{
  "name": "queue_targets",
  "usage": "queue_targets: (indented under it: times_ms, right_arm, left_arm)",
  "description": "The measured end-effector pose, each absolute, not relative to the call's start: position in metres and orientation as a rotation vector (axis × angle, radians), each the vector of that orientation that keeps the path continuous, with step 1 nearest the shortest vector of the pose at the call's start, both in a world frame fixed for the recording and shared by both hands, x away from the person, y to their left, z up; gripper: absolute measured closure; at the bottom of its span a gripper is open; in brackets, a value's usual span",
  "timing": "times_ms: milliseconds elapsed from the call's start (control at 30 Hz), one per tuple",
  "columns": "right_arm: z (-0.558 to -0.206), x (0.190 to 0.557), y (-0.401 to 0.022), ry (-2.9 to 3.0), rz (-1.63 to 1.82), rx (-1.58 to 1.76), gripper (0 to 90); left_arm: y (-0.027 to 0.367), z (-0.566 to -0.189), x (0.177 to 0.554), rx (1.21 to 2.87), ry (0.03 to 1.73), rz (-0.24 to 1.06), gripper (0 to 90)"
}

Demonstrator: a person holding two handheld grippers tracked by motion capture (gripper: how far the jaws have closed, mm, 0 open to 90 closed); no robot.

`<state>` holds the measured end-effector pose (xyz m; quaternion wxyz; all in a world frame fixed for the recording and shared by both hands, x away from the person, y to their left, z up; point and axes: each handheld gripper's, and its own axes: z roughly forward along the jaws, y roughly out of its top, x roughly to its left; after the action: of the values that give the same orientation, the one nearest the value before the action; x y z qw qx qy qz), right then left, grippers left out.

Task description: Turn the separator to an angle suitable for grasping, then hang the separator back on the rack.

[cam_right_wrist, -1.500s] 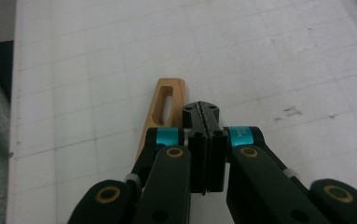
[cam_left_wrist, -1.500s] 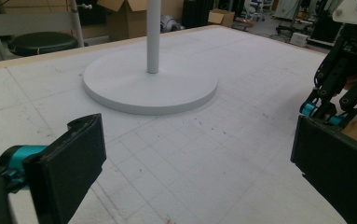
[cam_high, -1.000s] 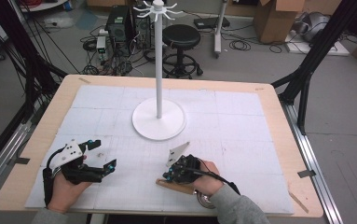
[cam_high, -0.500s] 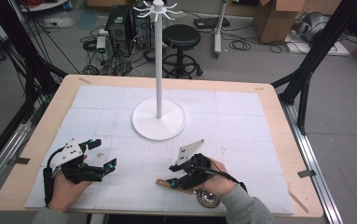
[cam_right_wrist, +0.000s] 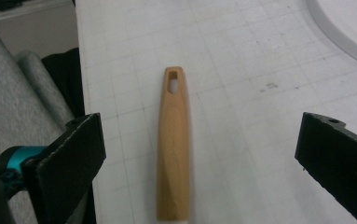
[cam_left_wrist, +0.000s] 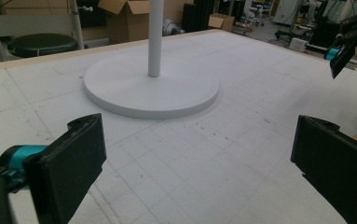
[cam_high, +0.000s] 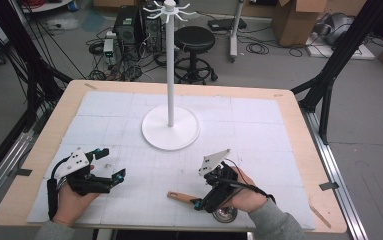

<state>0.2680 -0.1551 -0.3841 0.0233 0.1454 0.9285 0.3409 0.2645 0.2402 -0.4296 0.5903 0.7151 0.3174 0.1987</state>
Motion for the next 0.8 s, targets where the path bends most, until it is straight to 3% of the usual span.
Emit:
queue_targets:
  times_ms: [800]
  right_arm:
    - [-0.397,0.265,-0.158,2.996,0.74,0.378,0.6]
  left_arm:
    - [0.239,-0.429,0.264,1.664,0.734,0.465,3.7]
